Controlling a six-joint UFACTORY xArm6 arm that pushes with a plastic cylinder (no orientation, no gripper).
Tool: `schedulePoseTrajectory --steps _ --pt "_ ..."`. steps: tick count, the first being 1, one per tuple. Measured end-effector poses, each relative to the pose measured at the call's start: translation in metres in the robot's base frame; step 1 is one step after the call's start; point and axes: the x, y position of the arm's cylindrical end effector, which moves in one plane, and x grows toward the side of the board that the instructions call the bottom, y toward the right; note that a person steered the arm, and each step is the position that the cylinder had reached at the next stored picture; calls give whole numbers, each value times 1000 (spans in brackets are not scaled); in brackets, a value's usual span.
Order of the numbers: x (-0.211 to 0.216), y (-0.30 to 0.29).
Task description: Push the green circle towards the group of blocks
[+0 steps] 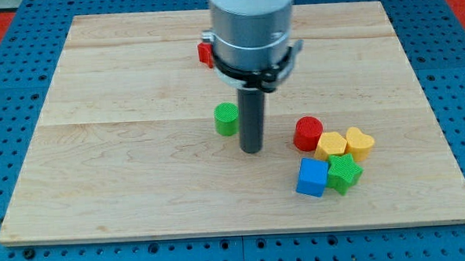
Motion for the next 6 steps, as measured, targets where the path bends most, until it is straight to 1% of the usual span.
schedulePoseTrajectory --steps 1,2,3,4,5,6 --pt "6 -12" --pt "-14 -102" --pt "-67 -129" --pt "-65 -53" --pt "-25 22" --pt "-2 32"
